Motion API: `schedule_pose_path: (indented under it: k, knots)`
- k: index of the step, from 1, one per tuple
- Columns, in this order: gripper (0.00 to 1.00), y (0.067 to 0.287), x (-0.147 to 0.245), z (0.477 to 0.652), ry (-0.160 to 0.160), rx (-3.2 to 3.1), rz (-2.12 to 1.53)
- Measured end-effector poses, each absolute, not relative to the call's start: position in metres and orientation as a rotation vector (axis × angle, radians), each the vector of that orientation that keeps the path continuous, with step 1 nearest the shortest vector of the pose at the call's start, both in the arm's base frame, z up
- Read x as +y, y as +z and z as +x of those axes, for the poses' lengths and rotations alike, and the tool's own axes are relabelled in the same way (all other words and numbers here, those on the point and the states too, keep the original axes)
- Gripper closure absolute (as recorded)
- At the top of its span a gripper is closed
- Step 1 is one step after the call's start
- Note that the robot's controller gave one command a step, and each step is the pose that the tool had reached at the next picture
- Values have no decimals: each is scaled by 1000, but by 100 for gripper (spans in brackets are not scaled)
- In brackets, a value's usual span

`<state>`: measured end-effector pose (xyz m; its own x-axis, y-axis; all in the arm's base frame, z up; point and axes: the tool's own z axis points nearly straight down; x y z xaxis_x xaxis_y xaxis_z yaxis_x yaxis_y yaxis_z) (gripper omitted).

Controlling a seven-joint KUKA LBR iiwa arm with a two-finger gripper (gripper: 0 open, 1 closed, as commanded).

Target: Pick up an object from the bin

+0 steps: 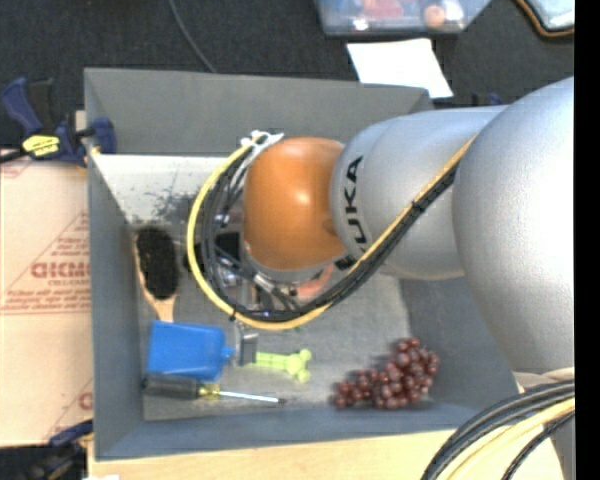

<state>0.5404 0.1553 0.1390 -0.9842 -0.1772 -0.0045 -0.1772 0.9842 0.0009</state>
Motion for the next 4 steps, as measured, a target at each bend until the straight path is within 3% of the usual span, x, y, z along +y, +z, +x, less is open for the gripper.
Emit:
schedule_pose_path:
  k: [1,2,3,4]
  knots:
    - [0,114,207,600,7,3137,-4]
    - [0,98,178,520,3,3121,-303]
    - [100,69,213,577,-4,3142,-151]
    - [100,69,213,577,-3,3142,-150]
